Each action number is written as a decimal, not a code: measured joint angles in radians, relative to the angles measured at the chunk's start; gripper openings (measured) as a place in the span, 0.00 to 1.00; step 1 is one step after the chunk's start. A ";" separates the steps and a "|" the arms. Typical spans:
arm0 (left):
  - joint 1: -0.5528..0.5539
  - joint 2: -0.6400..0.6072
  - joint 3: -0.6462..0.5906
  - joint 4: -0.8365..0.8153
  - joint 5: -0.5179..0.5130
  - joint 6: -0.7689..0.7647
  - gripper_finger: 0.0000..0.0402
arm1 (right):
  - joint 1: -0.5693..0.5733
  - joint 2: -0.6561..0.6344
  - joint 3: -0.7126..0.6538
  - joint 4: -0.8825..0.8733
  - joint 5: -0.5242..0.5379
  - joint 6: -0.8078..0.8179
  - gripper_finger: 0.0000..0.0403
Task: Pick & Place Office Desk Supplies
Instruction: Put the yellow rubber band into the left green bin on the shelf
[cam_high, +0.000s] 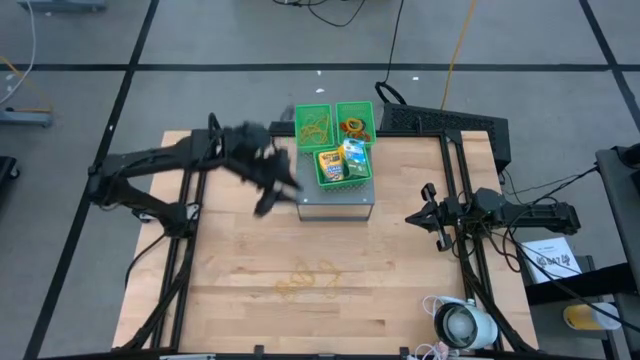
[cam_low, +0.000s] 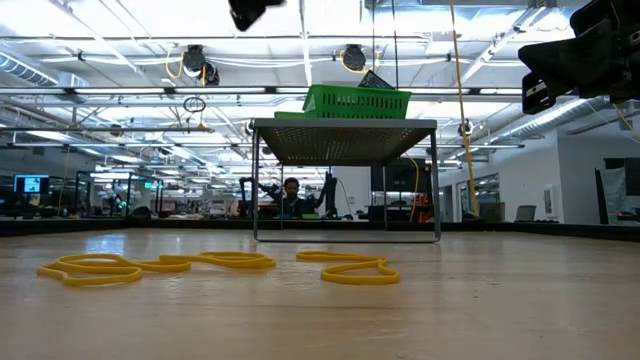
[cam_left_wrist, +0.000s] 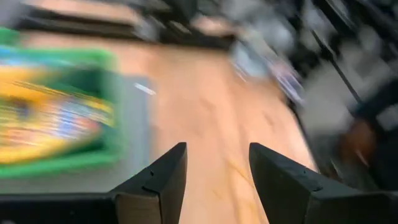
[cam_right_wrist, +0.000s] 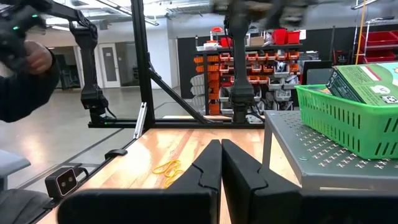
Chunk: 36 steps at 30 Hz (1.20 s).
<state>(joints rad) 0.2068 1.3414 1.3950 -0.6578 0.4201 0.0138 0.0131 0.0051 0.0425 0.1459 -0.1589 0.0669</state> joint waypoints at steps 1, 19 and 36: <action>-0.046 -0.003 0.000 -0.039 -0.013 0.012 0.45 | 0.000 0.000 0.000 0.000 0.000 0.000 0.00; -0.540 0.193 -0.195 0.122 -0.468 -0.025 0.45 | 0.000 0.000 0.000 0.000 0.000 0.000 0.00; -0.593 0.472 -0.286 0.205 -0.465 -0.208 0.45 | 0.000 0.000 0.000 0.000 0.000 0.000 0.00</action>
<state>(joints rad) -0.3863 1.8136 1.1095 -0.4531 -0.0448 -0.1946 0.0130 0.0048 0.0425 0.1463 -0.1587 0.0669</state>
